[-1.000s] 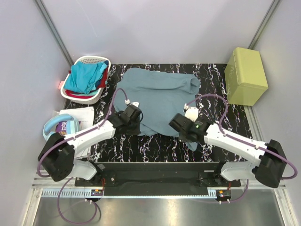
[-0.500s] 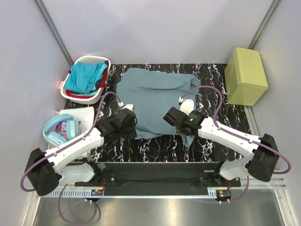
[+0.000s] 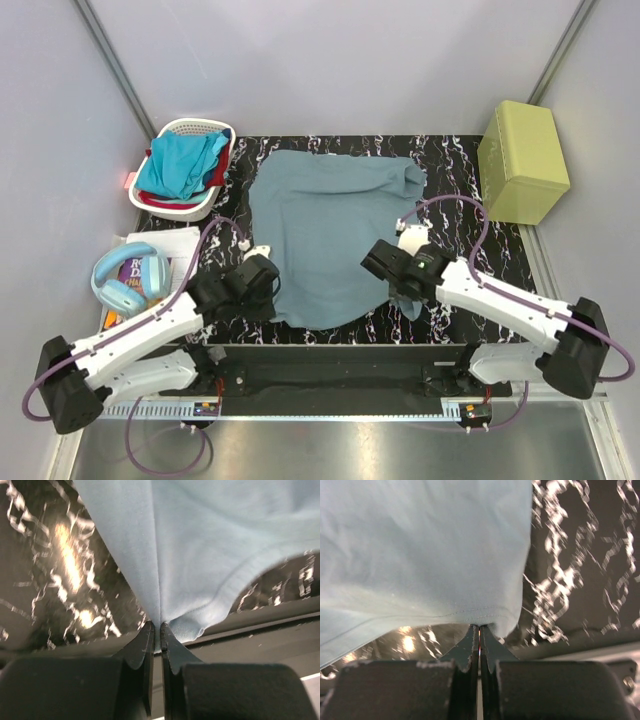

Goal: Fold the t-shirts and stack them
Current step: Flatten out the tshirt

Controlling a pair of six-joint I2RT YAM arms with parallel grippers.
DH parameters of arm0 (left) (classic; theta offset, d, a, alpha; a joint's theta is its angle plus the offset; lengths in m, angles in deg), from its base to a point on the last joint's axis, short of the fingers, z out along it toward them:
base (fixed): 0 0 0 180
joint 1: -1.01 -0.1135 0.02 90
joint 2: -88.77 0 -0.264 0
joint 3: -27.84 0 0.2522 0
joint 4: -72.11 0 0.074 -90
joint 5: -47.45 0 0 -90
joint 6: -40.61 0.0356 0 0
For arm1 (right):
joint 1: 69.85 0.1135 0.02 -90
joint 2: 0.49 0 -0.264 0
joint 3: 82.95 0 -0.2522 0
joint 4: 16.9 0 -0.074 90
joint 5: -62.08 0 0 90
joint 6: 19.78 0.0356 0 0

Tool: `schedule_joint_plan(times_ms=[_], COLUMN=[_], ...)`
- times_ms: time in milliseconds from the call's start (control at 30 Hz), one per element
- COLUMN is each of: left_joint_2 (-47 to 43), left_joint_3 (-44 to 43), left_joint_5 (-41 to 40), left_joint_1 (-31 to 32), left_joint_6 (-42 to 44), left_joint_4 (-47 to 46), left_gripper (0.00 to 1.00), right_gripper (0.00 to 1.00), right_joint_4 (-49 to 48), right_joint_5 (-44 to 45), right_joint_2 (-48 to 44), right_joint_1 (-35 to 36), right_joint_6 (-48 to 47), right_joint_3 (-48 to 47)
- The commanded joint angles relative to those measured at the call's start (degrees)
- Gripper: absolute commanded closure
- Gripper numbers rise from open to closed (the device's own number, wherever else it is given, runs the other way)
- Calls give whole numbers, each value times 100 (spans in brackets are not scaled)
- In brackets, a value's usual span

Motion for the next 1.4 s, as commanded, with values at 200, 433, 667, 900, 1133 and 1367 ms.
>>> schedule_joint_plan(times_ms=[200, 433, 667, 900, 1133, 1367], left_joint_2=[-306, 177, 450, 424, 1468, 2831], left_joint_3=[-497, -673, -858, -1717, -2967, -3169], left_joint_5=[-236, -220, -342, -930, -1258, -422], left_joint_1=[153, 161, 153, 144, -549, -1666], left_joint_6=[-236, -280, -149, 44, 835, 1336], left_joint_4=[889, 1092, 1092, 1145, 366, -770], left_gripper=[95, 92, 64, 1, 1, 1], right_gripper=[100, 100, 91, 36, 28, 53], right_joint_4=[1245, 1167, 1044, 1018, 10, -1197], right_joint_5=[-375, -981, -895, -227, 338, -718], right_joint_2=[-646, -488, -461, -400, 759, 1988], right_joint_1=[67, 93, 120, 120, -371, -1734], right_joint_6=[777, 962, 822, 400, -1109, -1674], right_joint_3=[154, 391, 216, -670, -2244, -2526])
